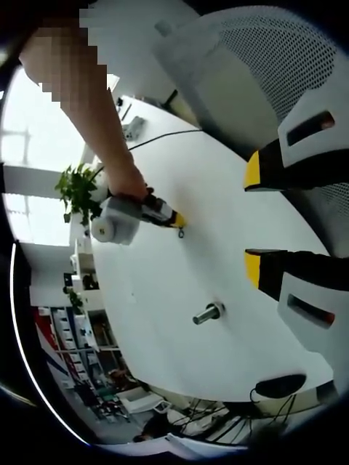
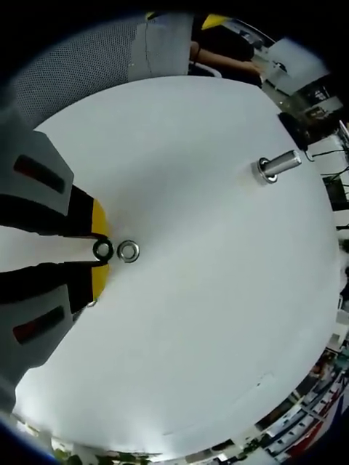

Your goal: Place the washer onto the threaded stud by aligning its center hole with the stud, sliding it down to the base, and recovering from edge contact or off-axis alignment until the washer reaches the visible bottom stop.

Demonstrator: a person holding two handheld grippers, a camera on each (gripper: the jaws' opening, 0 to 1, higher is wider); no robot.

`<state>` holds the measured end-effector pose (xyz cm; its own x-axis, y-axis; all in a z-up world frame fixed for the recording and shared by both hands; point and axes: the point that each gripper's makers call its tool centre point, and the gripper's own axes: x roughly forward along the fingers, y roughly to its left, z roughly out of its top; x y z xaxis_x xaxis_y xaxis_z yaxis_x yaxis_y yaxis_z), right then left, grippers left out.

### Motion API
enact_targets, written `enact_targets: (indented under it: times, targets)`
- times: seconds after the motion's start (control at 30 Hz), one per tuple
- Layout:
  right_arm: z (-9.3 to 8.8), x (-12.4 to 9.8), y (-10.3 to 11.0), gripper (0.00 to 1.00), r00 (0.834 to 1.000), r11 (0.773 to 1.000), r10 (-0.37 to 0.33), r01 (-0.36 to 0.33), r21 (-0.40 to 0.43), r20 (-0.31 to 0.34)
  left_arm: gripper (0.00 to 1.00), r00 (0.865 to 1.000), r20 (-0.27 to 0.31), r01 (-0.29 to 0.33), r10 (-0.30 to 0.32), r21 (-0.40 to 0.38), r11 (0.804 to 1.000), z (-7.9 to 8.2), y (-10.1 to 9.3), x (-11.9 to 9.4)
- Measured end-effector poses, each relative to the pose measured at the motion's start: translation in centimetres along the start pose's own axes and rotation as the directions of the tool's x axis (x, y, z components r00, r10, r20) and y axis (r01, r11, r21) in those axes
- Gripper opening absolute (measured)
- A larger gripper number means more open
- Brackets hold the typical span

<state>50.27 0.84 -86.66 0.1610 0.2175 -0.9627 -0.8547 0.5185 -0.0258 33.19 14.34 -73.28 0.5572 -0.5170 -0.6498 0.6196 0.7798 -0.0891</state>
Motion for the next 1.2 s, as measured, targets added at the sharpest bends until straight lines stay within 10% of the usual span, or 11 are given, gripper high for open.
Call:
enact_targets:
  times: [0.5,1.2]
  targets:
    - [-2.9,-3.1,-1.6,0.13,0.999,0.997,-0.022,0.02,0.075,0.026,0.3,1.0,-0.005,0.006,-0.006,0.01,1.0,0.0,-0.1,0.1]
    - [-0.7,-7.1,-3.0,0.13,0.989,0.996,-0.079,0.073,0.056,0.122,0.29,1.0,-0.005,0.001,-0.001,0.017,1.0,0.0,0.0,0.1]
